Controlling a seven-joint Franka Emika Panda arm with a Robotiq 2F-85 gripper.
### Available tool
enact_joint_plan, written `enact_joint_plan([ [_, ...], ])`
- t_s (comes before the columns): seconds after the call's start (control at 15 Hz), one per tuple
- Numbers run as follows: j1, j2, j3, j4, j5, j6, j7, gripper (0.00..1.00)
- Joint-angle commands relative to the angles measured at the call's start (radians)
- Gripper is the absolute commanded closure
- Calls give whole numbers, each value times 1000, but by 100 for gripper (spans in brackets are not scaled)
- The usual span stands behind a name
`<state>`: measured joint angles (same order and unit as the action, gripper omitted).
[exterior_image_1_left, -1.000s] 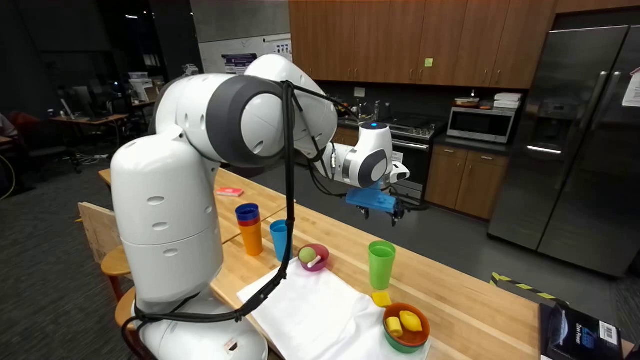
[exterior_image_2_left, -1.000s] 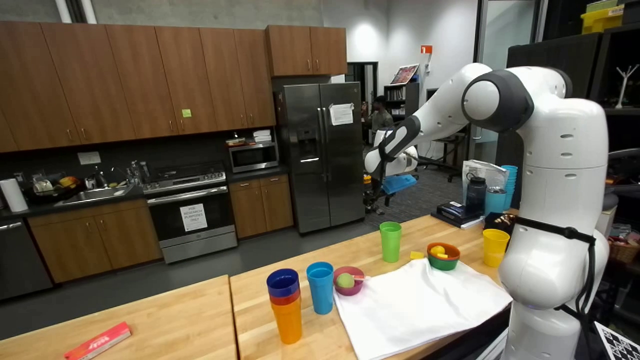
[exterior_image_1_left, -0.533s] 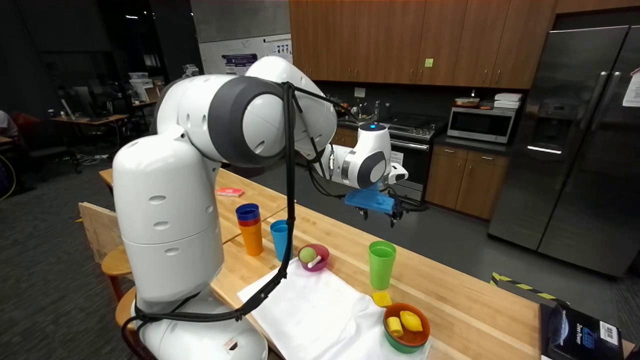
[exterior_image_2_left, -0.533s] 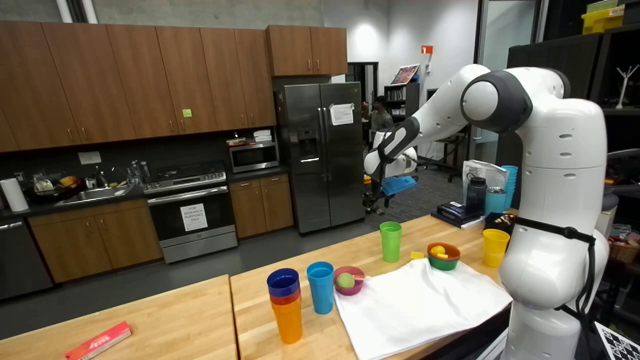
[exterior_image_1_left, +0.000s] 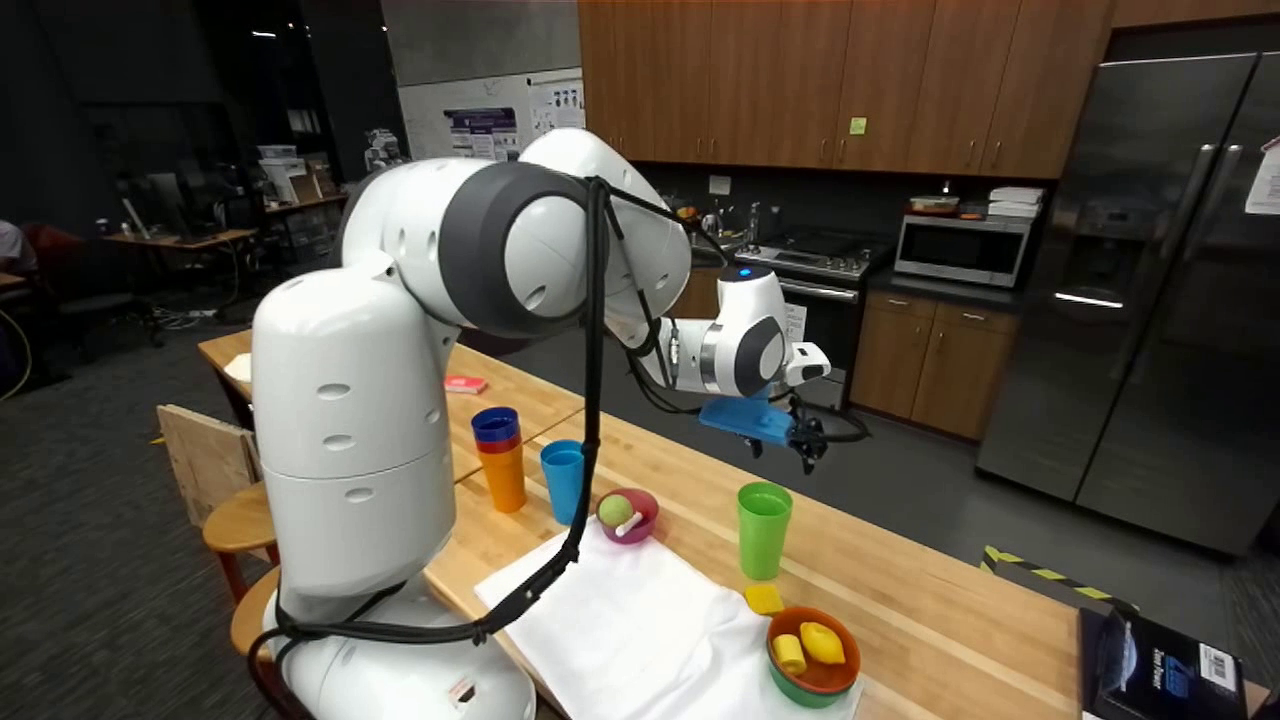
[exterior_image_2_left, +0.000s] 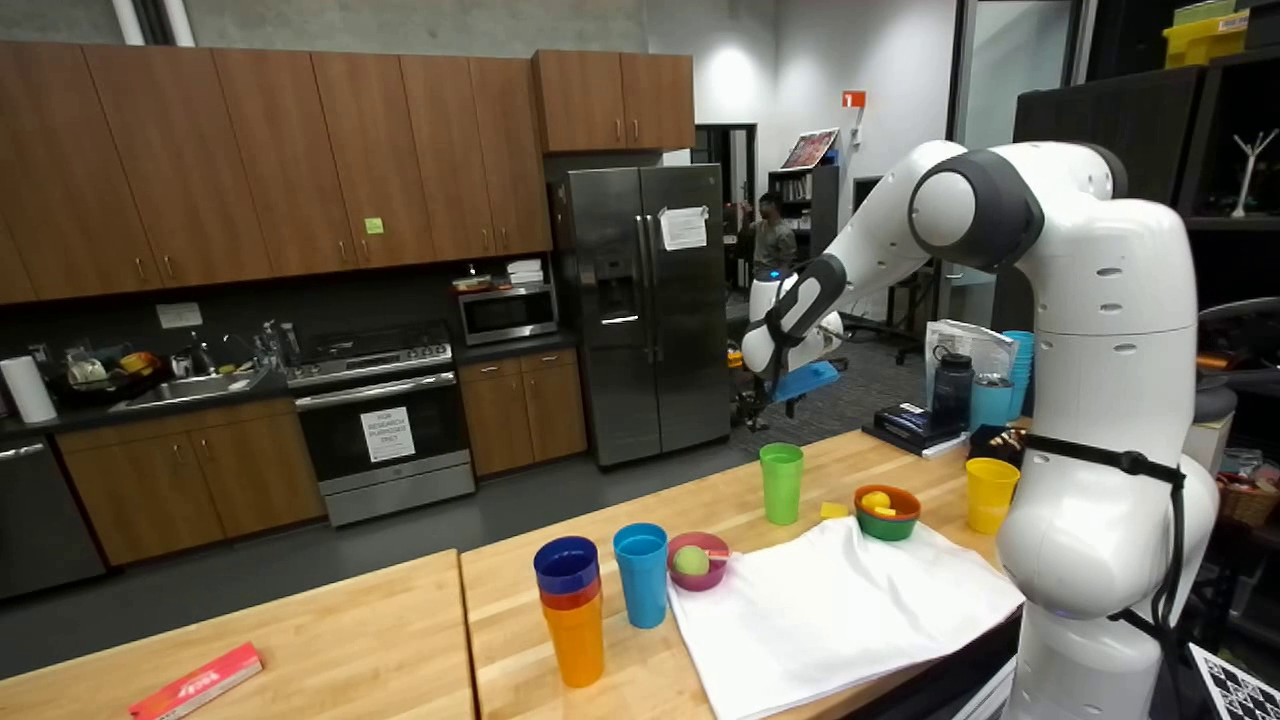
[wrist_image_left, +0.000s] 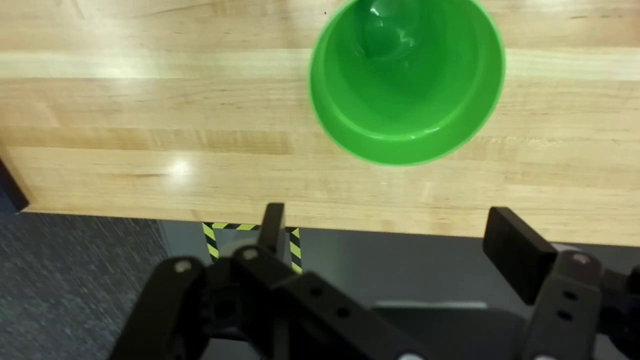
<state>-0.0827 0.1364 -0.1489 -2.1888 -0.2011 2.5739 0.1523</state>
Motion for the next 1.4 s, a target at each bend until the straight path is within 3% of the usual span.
enact_joint_plan([
  [0.0,0,11,-24,-18,-34,31,123,0],
  [0.4,1,-11,-18,-45,66,-8,209,0],
  [0.8,-12,-65,-36,-27,72,-145,268,0],
  [1.0,-29,-122,-41,-46,33,-235,217,0],
  [1.13,-40,-157,-38,-67,-23,-256,159,0],
  [1.33,-49,-207,-27,-109,-18,-275,29,0],
])
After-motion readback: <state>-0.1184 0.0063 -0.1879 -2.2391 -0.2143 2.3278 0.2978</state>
